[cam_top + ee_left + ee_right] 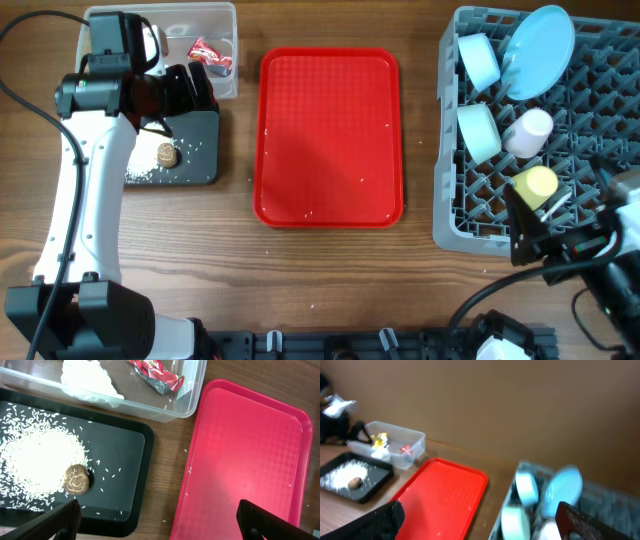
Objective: Sort waste into correct bins and load items into the dishwasher rack
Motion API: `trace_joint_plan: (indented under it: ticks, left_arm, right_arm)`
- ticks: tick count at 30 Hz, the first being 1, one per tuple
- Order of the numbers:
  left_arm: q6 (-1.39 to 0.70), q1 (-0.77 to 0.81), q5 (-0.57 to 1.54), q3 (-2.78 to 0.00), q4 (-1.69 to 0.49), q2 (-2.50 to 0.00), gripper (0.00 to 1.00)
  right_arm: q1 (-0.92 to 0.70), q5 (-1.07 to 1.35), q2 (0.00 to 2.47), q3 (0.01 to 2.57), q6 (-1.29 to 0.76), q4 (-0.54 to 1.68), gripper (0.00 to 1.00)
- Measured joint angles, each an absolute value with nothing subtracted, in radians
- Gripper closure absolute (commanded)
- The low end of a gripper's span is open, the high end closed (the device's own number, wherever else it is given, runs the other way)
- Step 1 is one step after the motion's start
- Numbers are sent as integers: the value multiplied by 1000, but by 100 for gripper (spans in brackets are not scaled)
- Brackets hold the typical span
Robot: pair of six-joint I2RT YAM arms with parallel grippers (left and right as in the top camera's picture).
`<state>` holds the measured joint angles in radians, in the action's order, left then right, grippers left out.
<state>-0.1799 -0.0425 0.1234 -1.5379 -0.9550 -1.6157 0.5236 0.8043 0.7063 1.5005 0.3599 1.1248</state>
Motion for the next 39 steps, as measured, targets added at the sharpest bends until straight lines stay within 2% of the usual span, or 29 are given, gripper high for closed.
trace_joint_plan:
  ticks: [5, 7, 9, 10, 13, 16, 20, 26, 29, 39]
  left_arm:
    - [-180, -43, 123, -1538, -956, -1616, 0]
    - [-180, -43, 124, -1538, -955, -1617, 0]
    - [-180, -43, 124, -1538, -955, -1617, 0]
    - [-180, -43, 123, -1538, -955, -1617, 0]
    - [-180, -43, 123, -1538, -955, -1618, 0]
    - [-180, -43, 123, -1538, -955, -1618, 0]
    - [-180, -43, 124, -1538, -955, -1618, 0]
    - [-180, -43, 123, -1538, -954, -1619, 0]
    - [-179, -43, 123, -1538, -954, -1619, 0]
    - [-179, -43, 123, -1538, -954, -1619, 0]
  right_arm:
    - [524, 903, 707, 1356, 428, 1015, 0]
    - [498, 893, 691, 1231, 389, 874, 0]
    - [361, 789, 643, 1052, 295, 669, 0]
    - [220, 677, 596, 945, 211, 563, 0]
    - [8, 434, 496, 727, 73, 331, 0]
    - [-22, 297, 438, 491, 4, 123, 0]
    - [-23, 215, 255, 226, -96, -12, 0]
    - [-24, 164, 55, 21, -161, -68, 0]
    - [-24, 148, 30, 6, -154, -6, 0]
    - [-24, 147, 19, 6, -145, -8, 0]
